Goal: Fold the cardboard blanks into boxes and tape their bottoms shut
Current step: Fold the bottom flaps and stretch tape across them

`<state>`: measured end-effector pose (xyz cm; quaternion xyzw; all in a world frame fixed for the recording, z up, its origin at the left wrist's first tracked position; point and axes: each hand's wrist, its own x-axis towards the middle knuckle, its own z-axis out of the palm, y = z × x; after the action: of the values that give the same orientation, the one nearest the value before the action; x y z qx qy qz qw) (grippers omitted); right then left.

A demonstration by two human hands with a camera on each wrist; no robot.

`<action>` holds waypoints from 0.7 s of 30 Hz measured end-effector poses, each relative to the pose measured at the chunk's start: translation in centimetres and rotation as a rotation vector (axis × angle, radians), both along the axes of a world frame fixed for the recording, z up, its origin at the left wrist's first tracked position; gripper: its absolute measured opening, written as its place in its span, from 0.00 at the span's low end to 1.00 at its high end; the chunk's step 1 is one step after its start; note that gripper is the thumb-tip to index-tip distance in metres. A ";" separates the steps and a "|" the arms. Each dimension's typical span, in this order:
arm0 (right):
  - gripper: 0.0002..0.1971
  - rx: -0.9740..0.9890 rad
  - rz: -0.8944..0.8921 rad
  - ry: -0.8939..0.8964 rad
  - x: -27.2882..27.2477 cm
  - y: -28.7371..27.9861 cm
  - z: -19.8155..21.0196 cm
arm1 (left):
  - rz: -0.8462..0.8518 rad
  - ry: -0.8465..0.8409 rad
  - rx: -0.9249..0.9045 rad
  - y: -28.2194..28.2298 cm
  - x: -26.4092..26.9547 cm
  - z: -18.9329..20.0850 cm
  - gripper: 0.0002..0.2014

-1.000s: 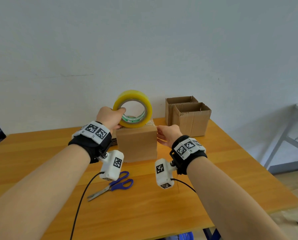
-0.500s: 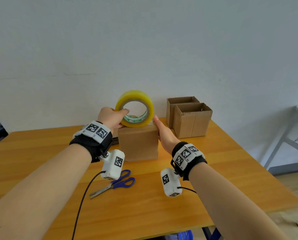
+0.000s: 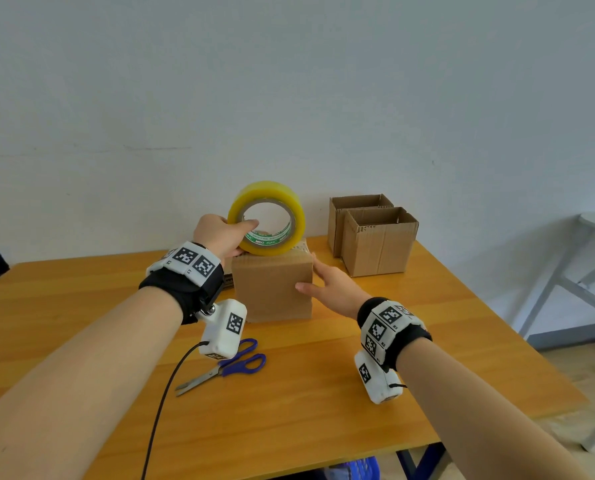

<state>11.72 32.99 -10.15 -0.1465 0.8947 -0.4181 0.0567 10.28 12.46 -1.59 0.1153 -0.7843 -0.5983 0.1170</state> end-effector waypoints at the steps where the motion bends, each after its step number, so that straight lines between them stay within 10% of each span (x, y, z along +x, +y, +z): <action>1: 0.48 -0.008 -0.031 0.073 0.0 -0.1 0.3 | -0.004 -0.001 -0.007 0.0 0.0 0.0 0.17; 7: 0.62 0.100 0.052 0.196 -2.3 -2.6 3.2 | -0.008 -0.005 -0.055 -0.1 0.1 0.0 0.10; 21: 0.46 0.485 0.137 0.248 -1.7 -2.8 5.0 | -0.028 0.061 -0.062 -0.5 0.5 0.7 0.20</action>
<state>10.00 30.24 -5.17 -0.2388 0.9567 -0.1660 0.0084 10.75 11.99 -0.92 0.0822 -0.7999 -0.5787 0.1360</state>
